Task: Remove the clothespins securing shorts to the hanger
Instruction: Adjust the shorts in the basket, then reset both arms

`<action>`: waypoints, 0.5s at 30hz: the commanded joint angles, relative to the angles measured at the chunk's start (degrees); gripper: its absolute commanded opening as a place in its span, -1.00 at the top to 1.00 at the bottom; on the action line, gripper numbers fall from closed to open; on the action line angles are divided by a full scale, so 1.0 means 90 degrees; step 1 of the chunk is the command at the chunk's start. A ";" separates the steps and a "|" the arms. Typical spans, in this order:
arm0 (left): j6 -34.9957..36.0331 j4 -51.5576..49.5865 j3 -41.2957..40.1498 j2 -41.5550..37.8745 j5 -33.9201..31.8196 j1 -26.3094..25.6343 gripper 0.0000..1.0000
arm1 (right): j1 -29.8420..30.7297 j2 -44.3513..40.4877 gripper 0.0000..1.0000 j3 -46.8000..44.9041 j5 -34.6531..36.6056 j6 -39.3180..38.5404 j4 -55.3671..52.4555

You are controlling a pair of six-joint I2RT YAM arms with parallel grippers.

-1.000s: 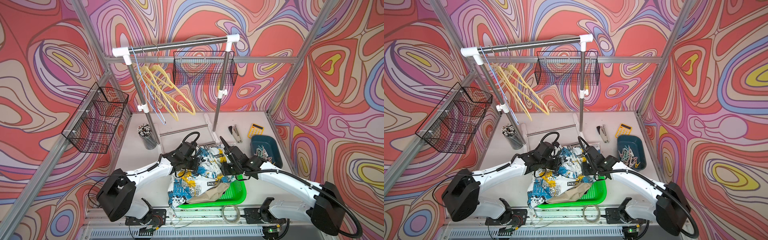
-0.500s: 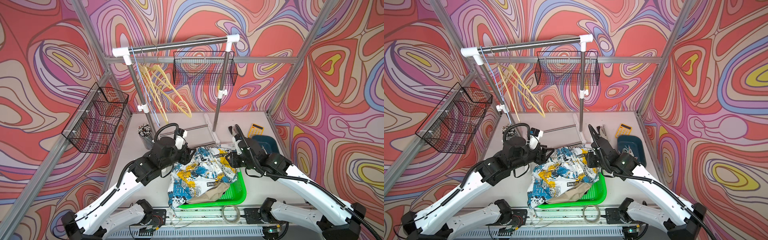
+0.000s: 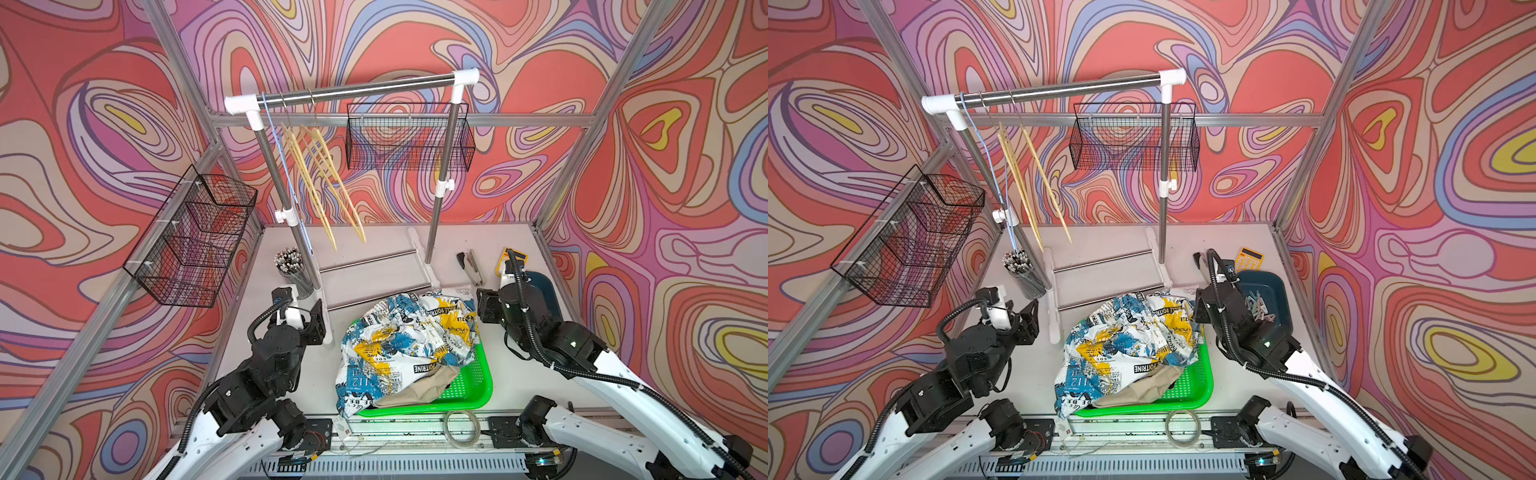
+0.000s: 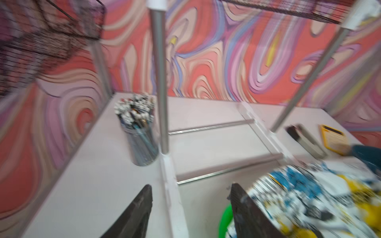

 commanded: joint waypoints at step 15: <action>0.1162 0.6330 -0.2298 0.3369 0.2146 0.3834 -0.31 | -0.2271 0.1012 -0.25 -0.1729 0.0379 -0.1335 0.3752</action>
